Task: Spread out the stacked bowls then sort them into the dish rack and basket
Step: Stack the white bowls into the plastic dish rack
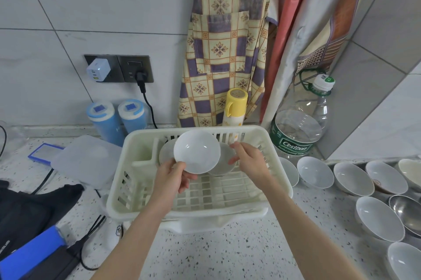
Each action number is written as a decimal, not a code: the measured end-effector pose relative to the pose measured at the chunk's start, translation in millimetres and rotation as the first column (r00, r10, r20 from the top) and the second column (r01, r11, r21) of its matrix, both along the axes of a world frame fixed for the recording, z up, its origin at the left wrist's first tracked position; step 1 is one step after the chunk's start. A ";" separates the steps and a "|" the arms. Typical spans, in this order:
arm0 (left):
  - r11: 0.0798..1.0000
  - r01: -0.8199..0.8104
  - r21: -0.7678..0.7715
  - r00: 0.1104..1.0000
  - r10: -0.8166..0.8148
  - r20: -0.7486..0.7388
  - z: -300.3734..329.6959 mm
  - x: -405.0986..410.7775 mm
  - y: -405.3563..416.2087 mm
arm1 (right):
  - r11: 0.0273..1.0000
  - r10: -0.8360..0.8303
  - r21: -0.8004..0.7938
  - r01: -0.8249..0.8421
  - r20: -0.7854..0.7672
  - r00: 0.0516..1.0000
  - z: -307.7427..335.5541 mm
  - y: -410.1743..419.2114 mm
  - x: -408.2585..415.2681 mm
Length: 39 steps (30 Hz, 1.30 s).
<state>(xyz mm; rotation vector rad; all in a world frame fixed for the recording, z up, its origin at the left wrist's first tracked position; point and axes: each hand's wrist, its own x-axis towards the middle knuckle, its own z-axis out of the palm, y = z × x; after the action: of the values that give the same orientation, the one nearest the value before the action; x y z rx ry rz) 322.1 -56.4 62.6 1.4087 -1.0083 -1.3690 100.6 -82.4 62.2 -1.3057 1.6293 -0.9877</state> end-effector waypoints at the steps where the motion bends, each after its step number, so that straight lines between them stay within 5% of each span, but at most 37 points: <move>1: 1.000 0.018 0.002 1.000 -0.018 0.007 0.5 -5.9 -1.2 | 1.000 0.024 0.003 -0.024 0.050 0.998 3.3 1.3 -0.6; 5: 0.996 0.083 0.024 0.996 -0.084 0.026 -2.0 -27.7 -5.7 | 0.998 0.041 -0.040 -0.039 0.025 0.999 3.3 5.4 -4.4; 13: 0.984 0.168 0.054 0.986 -0.167 -0.024 -11.9 -50.6 -7.9 | 0.999 -0.050 -0.032 0.043 -0.303 0.952 -8.6 5.8 -17.2; 17: 0.980 0.189 0.061 0.981 -0.185 -0.065 -16.6 -53.5 -5.4 | 0.992 -0.121 0.006 0.129 -0.294 0.948 -12.4 -0.4 -18.5; 23: 0.978 0.061 0.201 0.988 -0.088 0.128 -44.9 -47.6 -4.4 | 0.977 -0.161 0.093 0.193 -0.279 0.947 -21.7 -12.3 -10.5; 39: 0.977 -0.001 0.215 0.995 -0.020 0.093 -57.1 -63.1 -19.2 | 0.965 -0.101 0.208 0.161 -0.272 0.957 -37.2 -24.0 -0.7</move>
<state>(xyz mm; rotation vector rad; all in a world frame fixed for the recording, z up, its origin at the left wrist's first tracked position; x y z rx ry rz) 259.0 -75.6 5.5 1.6438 -0.9497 -1.4648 99.8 -106.4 25.0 -1.2190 1.9883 -0.6997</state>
